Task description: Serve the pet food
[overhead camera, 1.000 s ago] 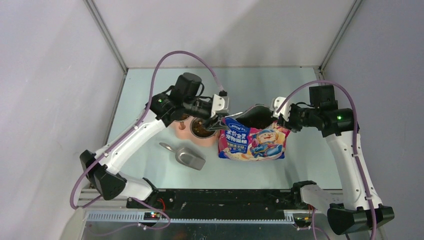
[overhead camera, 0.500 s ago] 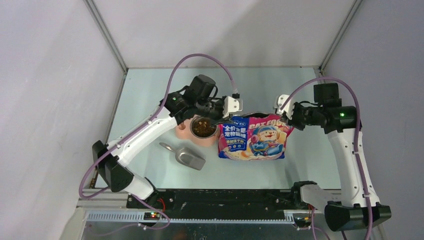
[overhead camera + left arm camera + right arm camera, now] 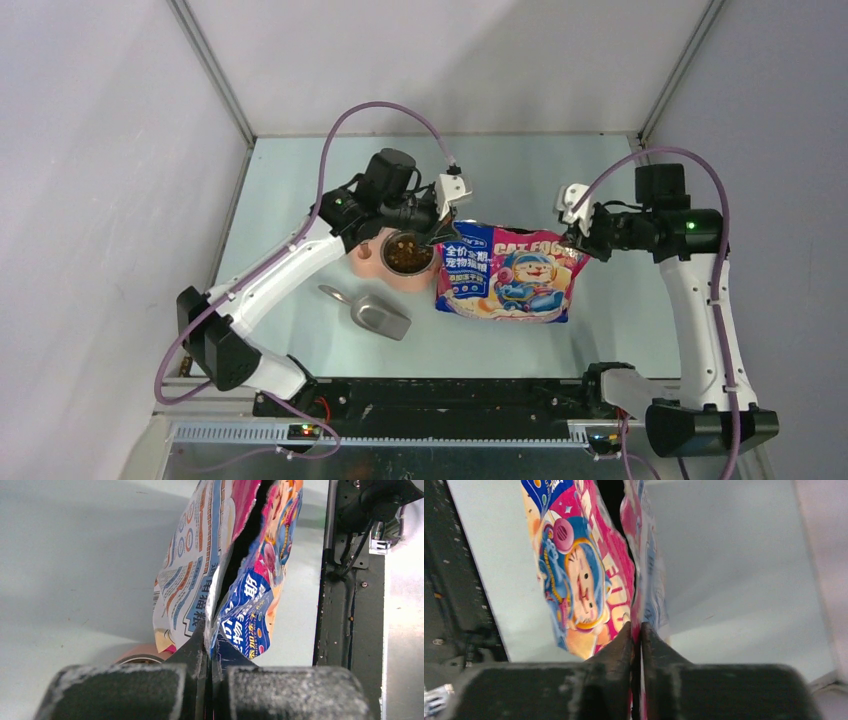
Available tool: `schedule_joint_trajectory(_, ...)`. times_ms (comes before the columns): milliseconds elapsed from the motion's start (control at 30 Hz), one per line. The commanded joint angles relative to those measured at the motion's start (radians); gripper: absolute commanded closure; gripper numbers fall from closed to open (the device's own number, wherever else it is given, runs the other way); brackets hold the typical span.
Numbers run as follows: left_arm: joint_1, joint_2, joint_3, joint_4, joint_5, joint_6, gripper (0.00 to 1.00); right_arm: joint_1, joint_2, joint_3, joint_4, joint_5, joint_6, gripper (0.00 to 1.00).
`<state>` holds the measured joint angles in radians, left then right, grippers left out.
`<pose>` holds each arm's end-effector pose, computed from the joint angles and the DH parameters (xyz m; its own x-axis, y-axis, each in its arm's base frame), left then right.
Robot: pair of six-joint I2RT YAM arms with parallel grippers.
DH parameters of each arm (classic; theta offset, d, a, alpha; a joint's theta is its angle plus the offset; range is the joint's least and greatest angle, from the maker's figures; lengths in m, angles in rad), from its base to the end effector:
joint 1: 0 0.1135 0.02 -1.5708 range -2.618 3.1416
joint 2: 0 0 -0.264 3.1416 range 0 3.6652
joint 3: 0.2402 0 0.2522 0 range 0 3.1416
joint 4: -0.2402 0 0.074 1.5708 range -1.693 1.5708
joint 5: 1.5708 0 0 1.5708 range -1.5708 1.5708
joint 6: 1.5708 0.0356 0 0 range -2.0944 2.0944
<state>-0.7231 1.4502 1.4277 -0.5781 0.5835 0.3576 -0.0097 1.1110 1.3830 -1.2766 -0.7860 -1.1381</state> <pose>0.2270 -0.2265 0.3714 -0.0843 0.4640 -0.8818 0.9848 0.1735 -0.0029 0.1761 0.0235 0.3900 -0.0156 -0.6414 -0.7670 -0.9224 0.3053 -0.2366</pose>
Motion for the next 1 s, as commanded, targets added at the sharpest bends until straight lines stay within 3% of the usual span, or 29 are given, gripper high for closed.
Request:
schedule_joint_trajectory(0, 0.043, -0.075, 0.016, 0.050, -0.064, -0.056, 1.00, 0.140, -0.056, 0.042, 0.156, 0.068, 0.078, 0.78)
schedule_joint_trajectory(33, 0.038, -0.074, 0.018, 0.052, -0.060, -0.057, 1.00, 0.156, -0.057, 0.030, 0.189, 0.080, 0.089, 0.68)
schedule_joint_trajectory(100, 0.031, -0.072, 0.018, 0.054, -0.058, -0.058, 1.00, 0.186, -0.047, 0.027, 0.223, 0.087, 0.118, 0.59)
schedule_joint_trajectory(300, 0.024, -0.073, 0.019, 0.063, -0.058, -0.074, 1.00, 0.260, 0.014, 0.041, 0.240, 0.110, 0.138, 0.49)
schedule_joint_trajectory(700, 0.030, -0.074, 0.027, 0.149, -0.117, -0.227, 1.00, 0.355, 0.055, 0.038, 0.382, 0.096, 0.394, 0.47)
schedule_joint_trajectory(967, 0.034, -0.064, 0.026, 0.161, -0.100, -0.265, 1.00, 0.388, 0.056, -0.014, 0.359, 0.125, 0.363, 0.53)
